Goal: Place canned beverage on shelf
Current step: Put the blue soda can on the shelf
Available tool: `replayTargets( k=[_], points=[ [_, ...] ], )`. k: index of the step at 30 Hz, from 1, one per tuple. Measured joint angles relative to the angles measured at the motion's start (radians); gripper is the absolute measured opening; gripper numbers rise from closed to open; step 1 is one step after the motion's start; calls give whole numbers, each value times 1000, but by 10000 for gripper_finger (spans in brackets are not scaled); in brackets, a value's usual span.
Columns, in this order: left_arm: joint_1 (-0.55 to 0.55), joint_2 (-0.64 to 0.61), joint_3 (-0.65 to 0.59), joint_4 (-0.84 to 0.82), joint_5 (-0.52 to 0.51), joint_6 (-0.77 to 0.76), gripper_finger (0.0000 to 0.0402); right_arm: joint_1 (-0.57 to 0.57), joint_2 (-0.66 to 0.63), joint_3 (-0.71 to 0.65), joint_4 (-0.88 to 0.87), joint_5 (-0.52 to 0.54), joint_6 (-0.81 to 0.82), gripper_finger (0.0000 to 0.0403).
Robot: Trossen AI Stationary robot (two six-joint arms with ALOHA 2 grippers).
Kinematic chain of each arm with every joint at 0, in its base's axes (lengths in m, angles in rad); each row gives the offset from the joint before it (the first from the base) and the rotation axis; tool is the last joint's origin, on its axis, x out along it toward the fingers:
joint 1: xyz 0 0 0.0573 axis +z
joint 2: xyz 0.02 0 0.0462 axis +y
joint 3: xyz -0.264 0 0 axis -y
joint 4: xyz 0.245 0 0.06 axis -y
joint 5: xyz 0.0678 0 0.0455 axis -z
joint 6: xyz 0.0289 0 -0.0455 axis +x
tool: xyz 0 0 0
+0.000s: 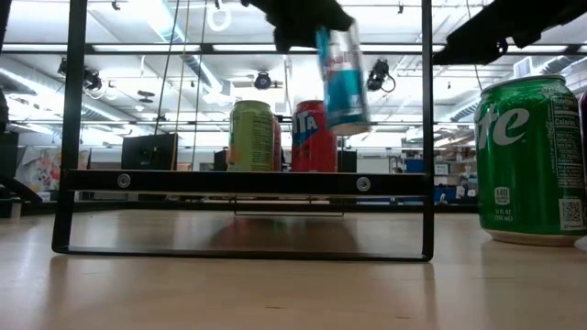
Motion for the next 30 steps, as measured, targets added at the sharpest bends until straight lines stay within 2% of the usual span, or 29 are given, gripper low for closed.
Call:
replayTargets(
  k=[10, 13, 17, 30],
  points=[
    [-42, -37, 2, -212, 79, 66, 258, -32, 9, -2, -8, -27, -10, 359],
    [-42, -38, 0, -295, 97, 87, 258, -34, 14, -22, 40, -25, -16, 359],
    [-41, -41, 0, -323, 94, 96, 258, -39, 22, -51, 89, -26, -29, 359],
    [-39, -60, -2, -419, 71, 101, 258, -59, 26, -82, 99, -46, 8, 359]
  ],
)
